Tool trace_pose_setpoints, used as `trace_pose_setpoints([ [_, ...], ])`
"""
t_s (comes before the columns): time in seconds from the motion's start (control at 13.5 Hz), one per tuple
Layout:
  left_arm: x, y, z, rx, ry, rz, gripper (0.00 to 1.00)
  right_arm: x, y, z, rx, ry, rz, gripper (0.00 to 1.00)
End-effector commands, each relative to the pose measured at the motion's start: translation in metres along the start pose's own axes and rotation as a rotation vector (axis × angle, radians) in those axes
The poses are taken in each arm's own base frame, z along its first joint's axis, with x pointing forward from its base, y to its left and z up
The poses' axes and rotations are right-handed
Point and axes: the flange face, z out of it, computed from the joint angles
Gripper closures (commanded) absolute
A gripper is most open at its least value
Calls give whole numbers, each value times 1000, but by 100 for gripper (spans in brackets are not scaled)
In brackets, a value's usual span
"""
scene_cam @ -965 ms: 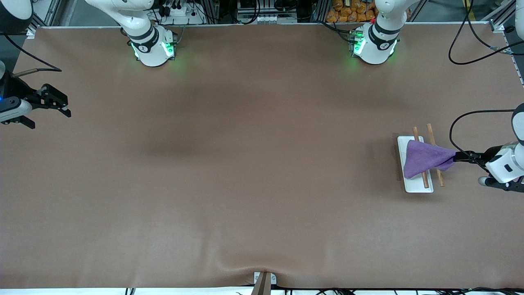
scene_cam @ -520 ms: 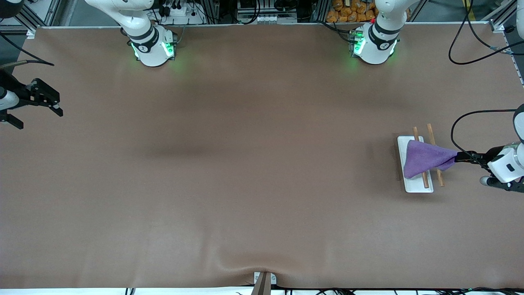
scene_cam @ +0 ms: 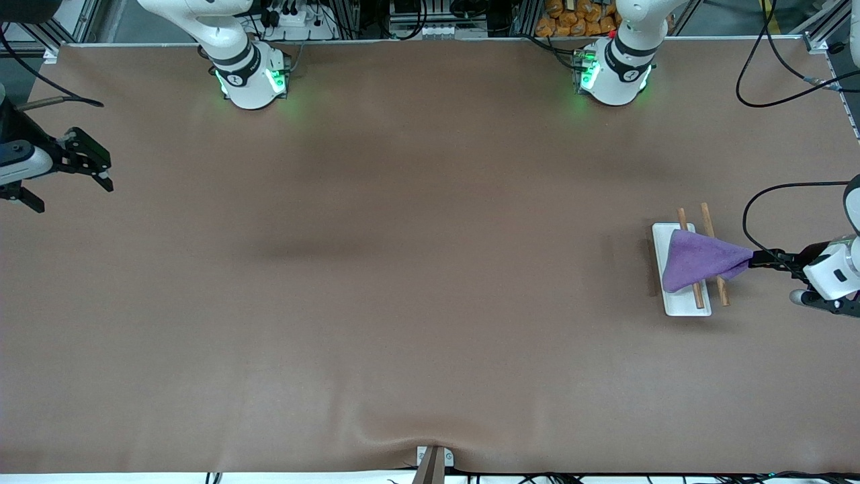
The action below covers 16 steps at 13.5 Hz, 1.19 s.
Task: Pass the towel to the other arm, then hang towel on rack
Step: 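Open the left gripper and draw it back from the rack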
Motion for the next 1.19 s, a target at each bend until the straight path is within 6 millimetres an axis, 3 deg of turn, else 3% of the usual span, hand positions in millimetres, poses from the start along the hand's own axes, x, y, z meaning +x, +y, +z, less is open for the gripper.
trace_pose_setpoints([
  [0.0, -2, -9, 2, -17, 25, 7, 0, 7, 6, -5, -19, -12, 18, 0],
  [0.59, -1, -11, 0, -11, 38, 43, 0, 13, 12, -5, -29, -17, 19, 0],
  [1.11, 1, -3, -40, 14, 68, 55, 0, 11, 17, -6, -30, -14, 29, 0],
])
